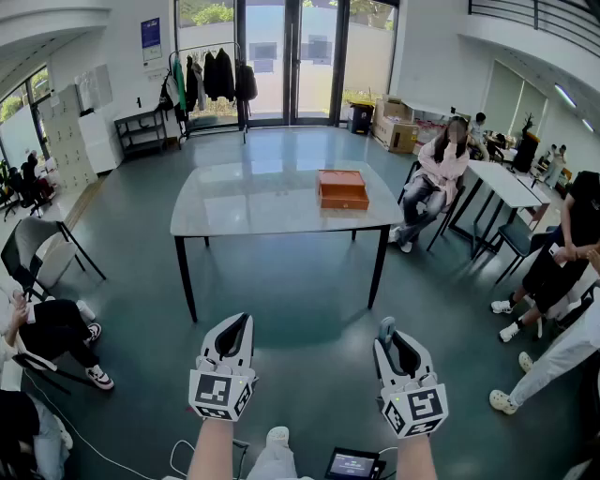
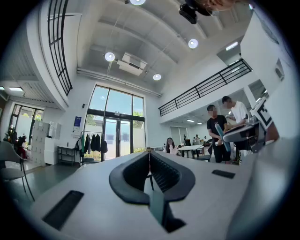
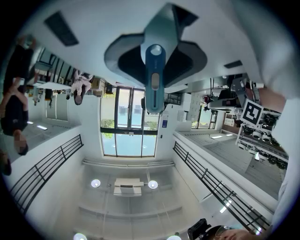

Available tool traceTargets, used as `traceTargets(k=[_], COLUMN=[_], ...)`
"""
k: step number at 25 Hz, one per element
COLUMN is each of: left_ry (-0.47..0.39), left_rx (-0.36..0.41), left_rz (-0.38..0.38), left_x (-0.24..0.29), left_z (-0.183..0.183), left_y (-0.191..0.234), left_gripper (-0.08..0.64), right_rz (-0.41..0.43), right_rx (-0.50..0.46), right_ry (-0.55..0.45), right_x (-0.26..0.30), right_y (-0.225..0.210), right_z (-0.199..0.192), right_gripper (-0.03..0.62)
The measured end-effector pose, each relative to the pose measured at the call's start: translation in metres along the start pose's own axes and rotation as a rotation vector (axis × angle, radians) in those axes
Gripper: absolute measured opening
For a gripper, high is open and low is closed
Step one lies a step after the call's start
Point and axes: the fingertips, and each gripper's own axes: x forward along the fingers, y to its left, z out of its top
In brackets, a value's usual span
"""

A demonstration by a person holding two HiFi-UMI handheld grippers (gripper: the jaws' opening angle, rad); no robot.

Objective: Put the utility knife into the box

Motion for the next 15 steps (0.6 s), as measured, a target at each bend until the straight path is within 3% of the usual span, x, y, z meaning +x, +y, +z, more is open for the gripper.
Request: traceTargets(k=[7, 15], left_ry=[-0.01, -0.025], left_rx=[-0.006, 0.018], left_rz=[0.042, 0.036], left_x=[-0.08, -0.083], left_z=[0.007, 0.025], left_y=[-0.032, -0.049], left_gripper=[0.015, 0.015], right_rz=[-0.016, 0.008], right_rx=[-0.013, 0.003], right_ry=[0.013, 0.002], right_x=[-0.084, -0.09], right_y=[0.008, 0.006], right_z=[-0.013, -0.007], right_gripper=[0.132, 0.132])
